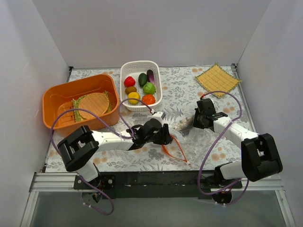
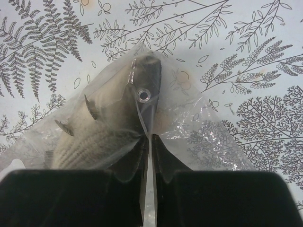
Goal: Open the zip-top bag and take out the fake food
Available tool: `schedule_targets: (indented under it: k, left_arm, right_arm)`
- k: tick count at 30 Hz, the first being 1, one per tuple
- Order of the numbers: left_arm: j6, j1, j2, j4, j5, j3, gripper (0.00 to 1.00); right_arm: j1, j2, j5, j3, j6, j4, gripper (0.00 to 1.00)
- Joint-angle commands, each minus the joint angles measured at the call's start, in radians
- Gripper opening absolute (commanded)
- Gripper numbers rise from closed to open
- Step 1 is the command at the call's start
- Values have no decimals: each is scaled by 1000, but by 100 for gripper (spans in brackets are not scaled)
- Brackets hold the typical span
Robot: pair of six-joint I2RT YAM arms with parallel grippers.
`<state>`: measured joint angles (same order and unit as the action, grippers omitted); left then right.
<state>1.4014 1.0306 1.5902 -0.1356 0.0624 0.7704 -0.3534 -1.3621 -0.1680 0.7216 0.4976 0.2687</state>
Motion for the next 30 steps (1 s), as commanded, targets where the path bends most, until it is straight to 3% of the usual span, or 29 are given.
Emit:
schedule_targets:
  k: [1,5,13,20,25,30]
  left_arm:
    - [-35,5,-23,4,22,27,42]
    - [-105,5,54,-47,28,50,52]
    - [-274,6,161,-53,158,136,59]
    - [-251,5,237,-16,235,188,65]
    - [-199,5,234,-87,263,150,59]
    - [-145,5,192,-153,251,115,42]
  right_arm:
    - [1,24,18,-4,-2,-25,12]
    - [-1,14,28,4,-5,-25,10]
    - [-2,-12,35,24,-30,-10,6]
    - [-4,-17,47,33,-40,-6,5]
    - [-4,-19,50,29,-44,-5,4]
    - [-4,-11,42,13,-45,-3,4]
